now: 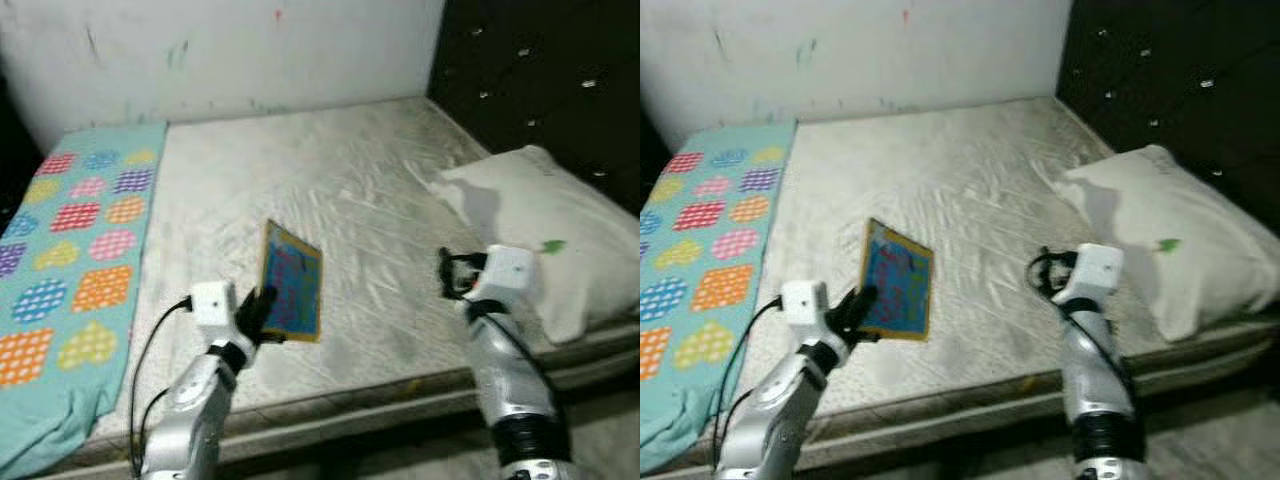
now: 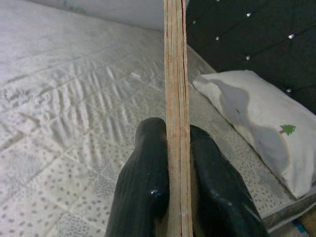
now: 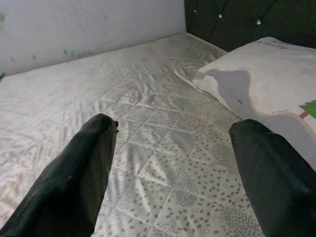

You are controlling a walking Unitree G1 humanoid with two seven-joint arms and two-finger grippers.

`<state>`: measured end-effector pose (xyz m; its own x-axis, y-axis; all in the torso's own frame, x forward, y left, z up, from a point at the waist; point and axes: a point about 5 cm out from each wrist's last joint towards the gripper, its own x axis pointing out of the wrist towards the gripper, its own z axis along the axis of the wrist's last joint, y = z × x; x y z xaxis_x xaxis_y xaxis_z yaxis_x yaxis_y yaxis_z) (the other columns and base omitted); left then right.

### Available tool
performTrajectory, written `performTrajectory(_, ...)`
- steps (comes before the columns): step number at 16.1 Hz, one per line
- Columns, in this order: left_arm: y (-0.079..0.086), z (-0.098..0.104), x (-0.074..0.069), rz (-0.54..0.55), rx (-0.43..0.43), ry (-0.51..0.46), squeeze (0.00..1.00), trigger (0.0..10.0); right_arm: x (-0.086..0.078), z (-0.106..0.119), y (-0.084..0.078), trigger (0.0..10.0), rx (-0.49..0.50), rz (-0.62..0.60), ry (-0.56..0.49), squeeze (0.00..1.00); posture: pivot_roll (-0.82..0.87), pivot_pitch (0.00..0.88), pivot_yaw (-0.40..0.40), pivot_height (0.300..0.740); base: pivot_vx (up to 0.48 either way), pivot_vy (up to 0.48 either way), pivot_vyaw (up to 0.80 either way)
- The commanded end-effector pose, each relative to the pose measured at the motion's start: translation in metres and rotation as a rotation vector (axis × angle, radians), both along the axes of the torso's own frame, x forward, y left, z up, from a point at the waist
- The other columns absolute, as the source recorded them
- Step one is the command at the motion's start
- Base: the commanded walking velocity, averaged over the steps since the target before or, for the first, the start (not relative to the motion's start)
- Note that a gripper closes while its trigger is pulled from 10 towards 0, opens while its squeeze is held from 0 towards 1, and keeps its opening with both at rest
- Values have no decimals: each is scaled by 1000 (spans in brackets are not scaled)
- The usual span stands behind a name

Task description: Clean up the room

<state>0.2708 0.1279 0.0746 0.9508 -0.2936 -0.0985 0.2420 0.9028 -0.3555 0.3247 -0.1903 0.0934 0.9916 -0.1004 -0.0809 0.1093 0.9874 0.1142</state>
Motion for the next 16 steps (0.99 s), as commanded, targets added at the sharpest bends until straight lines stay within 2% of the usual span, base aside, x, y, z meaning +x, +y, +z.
performTrajectory(1,4,9,3,19,1,-44,0,3725,2,7,2,10000,-4,14,-28,0,-82,0,52,740,0,0,0)
performTrajectory(15,4,9,3,19,1,-44,0,3725,2,7,2,10000,-4,14,-28,0,-82,0,52,740,0,0,0)
performTrajectory(16,4,9,4,10,2,-52,0,0,2,7,2,10000,-13,24,-31,0,-89,0,53,740,296,0,0)
